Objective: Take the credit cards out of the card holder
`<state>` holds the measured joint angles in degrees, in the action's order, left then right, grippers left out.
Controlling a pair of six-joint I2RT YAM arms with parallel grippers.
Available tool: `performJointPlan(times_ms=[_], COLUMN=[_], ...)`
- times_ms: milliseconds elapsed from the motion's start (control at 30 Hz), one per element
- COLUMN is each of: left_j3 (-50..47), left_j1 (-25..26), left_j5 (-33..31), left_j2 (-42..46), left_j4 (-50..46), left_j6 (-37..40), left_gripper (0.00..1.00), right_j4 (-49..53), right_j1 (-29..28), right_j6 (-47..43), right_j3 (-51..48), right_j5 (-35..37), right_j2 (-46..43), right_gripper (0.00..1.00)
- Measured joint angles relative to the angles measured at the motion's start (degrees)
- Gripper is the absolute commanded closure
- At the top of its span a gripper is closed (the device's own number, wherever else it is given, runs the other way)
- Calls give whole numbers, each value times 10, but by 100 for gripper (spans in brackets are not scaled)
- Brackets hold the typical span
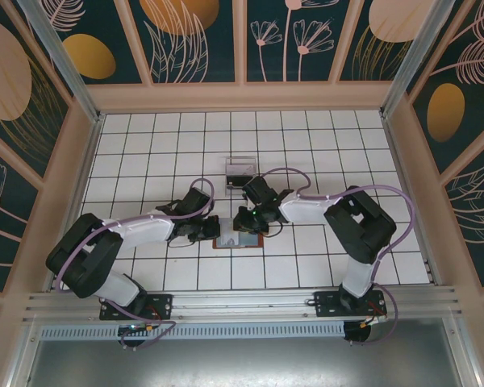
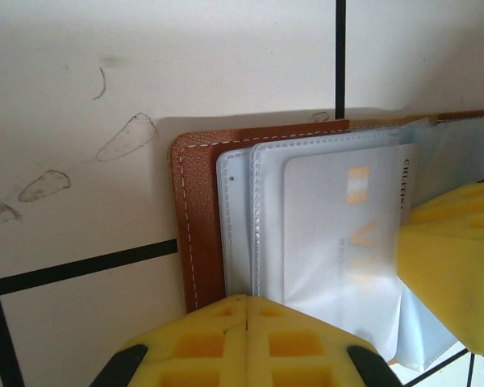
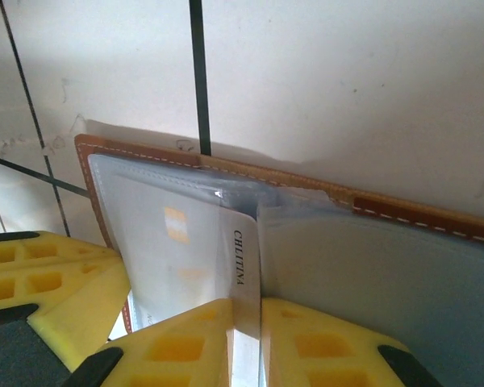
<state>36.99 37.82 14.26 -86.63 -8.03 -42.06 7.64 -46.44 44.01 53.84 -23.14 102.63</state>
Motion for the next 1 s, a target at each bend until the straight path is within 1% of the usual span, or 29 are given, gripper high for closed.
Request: performJointPlan(times_ms=[133, 433, 533, 700, 1000], left_j3=[2, 3, 3, 3, 3], left_j1=[0, -1, -1, -1, -1], left_j5=[1, 1, 1, 1, 1], left_j2=[-3, -5, -5, -5, -5], left_j4=[1, 1, 1, 1, 3], left_j6=[0, 4, 4, 5, 5], left_gripper=[94, 94, 94, 94, 93], right_j4=[-37, -97, -110, -126, -137], right_j1=[8, 16, 18, 20, 21], right_j6=[8, 20, 26, 30, 31], right_j3=[-23, -56, -62, -72, -86], right_j5=[-18, -42, -48, -53, -52], right_j2=[-4, -9, -9, -10, -23], right_gripper=[84, 84, 86, 93, 94])
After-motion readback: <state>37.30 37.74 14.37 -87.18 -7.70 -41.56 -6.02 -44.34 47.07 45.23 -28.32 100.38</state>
